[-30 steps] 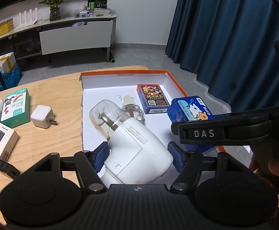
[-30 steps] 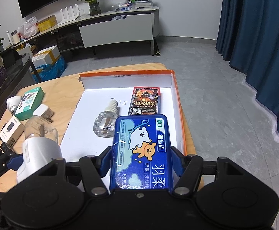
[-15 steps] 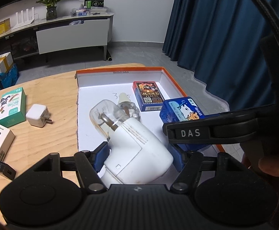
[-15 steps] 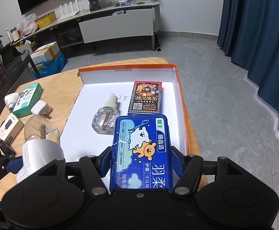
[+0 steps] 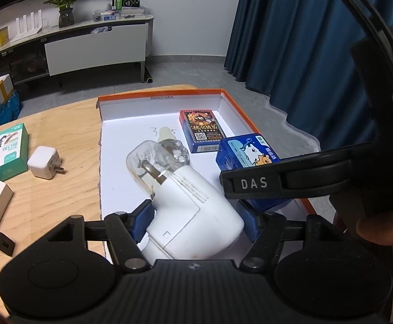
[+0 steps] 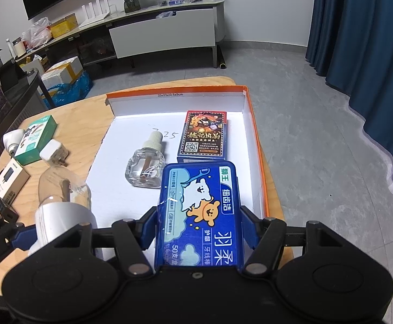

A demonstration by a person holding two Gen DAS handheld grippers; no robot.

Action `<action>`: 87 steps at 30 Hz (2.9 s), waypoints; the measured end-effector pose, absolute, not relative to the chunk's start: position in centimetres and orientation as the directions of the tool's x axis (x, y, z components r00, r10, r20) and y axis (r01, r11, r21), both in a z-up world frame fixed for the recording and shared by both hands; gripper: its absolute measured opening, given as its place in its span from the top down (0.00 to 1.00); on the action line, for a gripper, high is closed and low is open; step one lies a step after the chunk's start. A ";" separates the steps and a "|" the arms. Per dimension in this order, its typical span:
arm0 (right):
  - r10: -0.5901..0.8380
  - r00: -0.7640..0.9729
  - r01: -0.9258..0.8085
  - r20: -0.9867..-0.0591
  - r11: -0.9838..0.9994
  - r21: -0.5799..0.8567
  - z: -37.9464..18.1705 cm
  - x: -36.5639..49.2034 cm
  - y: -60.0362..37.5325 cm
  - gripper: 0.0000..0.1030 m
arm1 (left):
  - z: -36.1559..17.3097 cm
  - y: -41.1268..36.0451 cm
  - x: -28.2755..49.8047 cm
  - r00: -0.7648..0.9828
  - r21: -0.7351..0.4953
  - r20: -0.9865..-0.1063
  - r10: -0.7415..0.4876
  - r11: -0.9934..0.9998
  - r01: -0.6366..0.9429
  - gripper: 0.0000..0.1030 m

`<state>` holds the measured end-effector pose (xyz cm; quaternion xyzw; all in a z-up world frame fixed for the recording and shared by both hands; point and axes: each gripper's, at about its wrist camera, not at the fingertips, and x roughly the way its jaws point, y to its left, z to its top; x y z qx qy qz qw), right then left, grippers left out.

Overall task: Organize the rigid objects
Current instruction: 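Lower the white diffuser with the left gripper while the right gripper lowers the blue tin, then open both, then move the left gripper to the black plug adapter while the right gripper moves to the white square charger, then grasp the black plug adapter with the left gripper while the right gripper grasps the white square charger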

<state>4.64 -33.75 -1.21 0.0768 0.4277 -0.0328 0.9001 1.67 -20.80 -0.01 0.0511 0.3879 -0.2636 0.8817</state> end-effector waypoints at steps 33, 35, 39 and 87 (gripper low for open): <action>0.107 0.687 -0.007 -0.719 0.990 0.141 1.7 3.4 -24.5 0.22 | 1.2 -2.2 2.5 0.717 -0.116 -0.682 -0.142 0.990 0.086 0.09; 0.120 0.678 -0.030 -0.725 0.990 0.135 1.4 3.5 -23.5 0.22 | 0.8 -0.7 2.7 0.714 -0.134 -0.690 -0.121 0.990 0.038 0.10; 0.138 0.669 -0.054 -0.731 0.989 0.138 0.9 3.8 -22.6 0.22 | -0.1 0.1 3.6 0.694 -0.162 -0.712 -0.111 0.987 -0.008 0.10; 0.319 0.516 -0.450 -0.795 0.891 0.066 -4.7 21.2 -12.5 0.20 | -1.5 4.7 4.9 0.687 -0.253 -0.698 -0.204 0.967 0.029 0.52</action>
